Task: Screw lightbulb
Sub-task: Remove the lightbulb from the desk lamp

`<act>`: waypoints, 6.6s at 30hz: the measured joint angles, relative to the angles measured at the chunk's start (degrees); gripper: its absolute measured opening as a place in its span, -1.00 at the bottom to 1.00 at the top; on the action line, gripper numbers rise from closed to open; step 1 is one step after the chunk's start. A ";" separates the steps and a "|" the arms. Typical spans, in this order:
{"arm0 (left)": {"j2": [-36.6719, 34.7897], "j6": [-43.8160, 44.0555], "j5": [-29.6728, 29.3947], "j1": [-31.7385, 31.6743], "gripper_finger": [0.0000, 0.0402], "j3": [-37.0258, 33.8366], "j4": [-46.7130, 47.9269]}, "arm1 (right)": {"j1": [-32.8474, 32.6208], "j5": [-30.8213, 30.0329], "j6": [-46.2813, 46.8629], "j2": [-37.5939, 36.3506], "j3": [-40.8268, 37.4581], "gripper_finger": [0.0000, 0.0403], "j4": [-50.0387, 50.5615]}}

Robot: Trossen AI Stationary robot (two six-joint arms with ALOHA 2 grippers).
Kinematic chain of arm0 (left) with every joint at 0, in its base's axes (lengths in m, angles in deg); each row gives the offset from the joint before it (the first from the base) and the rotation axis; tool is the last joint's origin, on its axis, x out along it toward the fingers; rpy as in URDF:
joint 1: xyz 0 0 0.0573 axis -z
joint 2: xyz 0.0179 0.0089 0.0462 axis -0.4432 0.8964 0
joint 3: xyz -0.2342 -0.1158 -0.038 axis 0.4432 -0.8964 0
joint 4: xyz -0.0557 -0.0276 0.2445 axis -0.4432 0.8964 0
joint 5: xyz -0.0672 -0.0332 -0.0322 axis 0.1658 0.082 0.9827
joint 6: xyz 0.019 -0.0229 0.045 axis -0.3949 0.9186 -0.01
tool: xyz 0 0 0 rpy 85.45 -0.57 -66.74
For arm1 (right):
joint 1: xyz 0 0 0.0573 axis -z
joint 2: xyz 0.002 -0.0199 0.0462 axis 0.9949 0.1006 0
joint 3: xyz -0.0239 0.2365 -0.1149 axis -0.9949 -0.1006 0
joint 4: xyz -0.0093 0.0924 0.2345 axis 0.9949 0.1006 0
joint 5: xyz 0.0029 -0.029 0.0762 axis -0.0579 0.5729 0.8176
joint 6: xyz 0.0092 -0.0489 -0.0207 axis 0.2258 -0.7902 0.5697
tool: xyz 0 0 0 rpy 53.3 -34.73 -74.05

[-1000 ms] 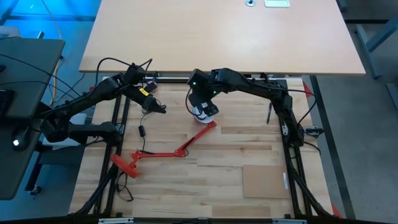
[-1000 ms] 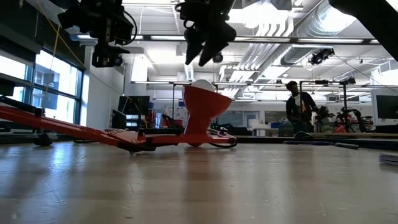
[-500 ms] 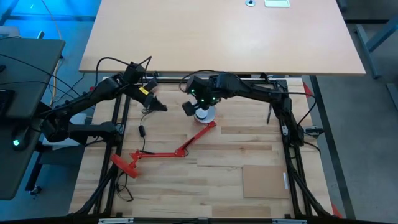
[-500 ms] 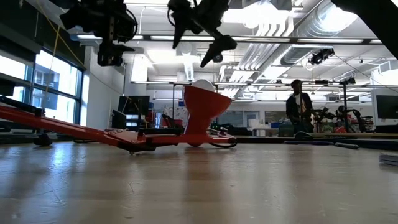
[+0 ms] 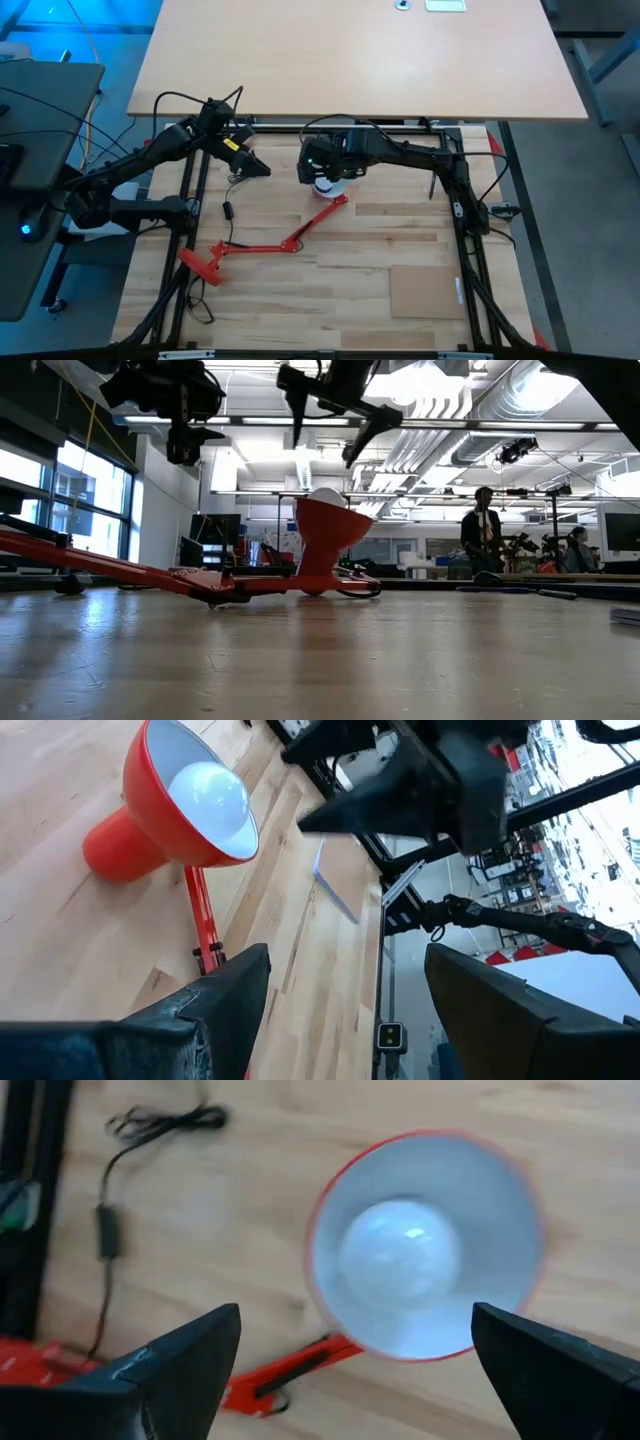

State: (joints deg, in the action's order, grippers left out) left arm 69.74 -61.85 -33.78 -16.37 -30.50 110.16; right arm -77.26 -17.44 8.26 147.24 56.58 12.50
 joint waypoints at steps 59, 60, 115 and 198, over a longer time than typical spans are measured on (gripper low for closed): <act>0.02 -2.71 -2.82 0.00 0.30 0.00 -1.27 | 3.92 0.77 -5.33 5.78 -4.74 0.50 1.28; 0.02 -2.71 -2.82 0.00 0.30 0.00 -1.27 | 3.93 1.00 -5.32 5.75 -4.73 0.44 1.28; 0.02 -6.14 -2.80 0.02 0.30 0.00 -1.25 | 3.81 8.42 -28.34 6.29 6.38 -0.31 13.84; 0.04 -4.74 -4.39 0.02 0.30 0.00 -1.15 | -13.71 3.18 -19.48 -3.11 -0.81 0.10 14.66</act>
State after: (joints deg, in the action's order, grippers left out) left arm 69.78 -66.59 -38.18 -16.35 -30.50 109.01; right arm -90.97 -14.26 -11.22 144.13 55.78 27.16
